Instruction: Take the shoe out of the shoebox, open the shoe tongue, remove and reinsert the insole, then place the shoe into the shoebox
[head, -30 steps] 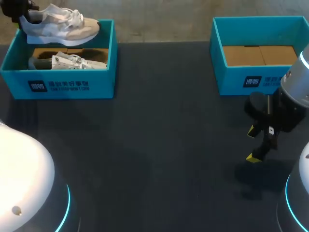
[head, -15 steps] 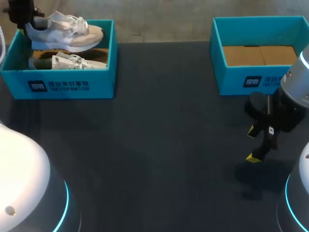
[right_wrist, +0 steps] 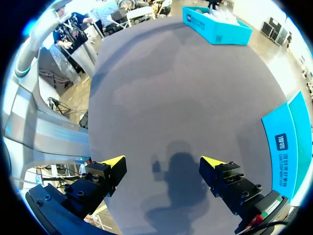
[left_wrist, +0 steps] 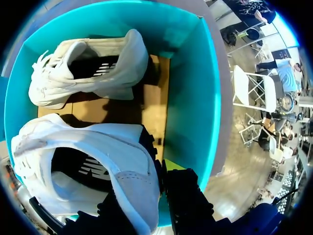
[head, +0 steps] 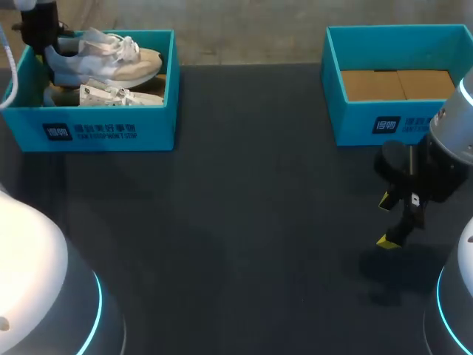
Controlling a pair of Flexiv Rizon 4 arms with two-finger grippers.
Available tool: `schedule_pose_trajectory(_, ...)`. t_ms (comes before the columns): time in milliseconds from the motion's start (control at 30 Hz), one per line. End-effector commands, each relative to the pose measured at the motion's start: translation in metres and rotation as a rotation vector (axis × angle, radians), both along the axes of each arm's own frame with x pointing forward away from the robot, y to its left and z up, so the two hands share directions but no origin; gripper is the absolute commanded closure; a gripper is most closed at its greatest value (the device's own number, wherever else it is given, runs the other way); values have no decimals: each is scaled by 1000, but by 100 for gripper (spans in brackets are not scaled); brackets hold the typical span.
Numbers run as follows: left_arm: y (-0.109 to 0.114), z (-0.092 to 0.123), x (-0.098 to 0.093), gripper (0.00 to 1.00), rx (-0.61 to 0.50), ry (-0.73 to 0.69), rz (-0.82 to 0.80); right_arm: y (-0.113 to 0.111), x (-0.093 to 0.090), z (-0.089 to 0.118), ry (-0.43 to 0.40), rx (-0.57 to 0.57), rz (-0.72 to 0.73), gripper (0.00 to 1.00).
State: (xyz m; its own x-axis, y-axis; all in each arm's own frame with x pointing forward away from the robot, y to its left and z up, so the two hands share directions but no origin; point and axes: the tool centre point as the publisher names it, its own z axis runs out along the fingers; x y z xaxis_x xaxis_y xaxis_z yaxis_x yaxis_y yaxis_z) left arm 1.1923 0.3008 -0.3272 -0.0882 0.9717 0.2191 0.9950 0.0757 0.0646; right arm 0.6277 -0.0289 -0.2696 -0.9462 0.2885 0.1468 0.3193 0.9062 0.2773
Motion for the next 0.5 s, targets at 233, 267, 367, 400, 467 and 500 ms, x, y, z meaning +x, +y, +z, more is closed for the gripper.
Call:
schedule_pose_trajectory(233, -7, -18, 13, 100, -17, 31, 19, 0, -1, -1, -3, -1, -2, 0)
schedule_pose_trajectory(267, -8, -19, 13, 100, -19, 31, 14, 0, -1, -1, -3, -1, -2, 0)
schedule_pose_trajectory(367, -11, -22, 11, 100, -22, 28, 4, 0, -1, -1, -3, -1, -2, 0)
schedule_pose_trajectory(400, -11, -23, 11, 100, -22, 29, 2, 0, -1, -1, -3, -1, -2, 0)
schedule_pose_trajectory(467, -13, -25, 11, 100, -23, 32, -3, 0, -1, -1, -3, -1, -2, 0)
schedule_pose_trajectory(500, -13, -27, 11, 100, -22, 32, -5, 0, -1, -1, -3, -1, -2, 0)
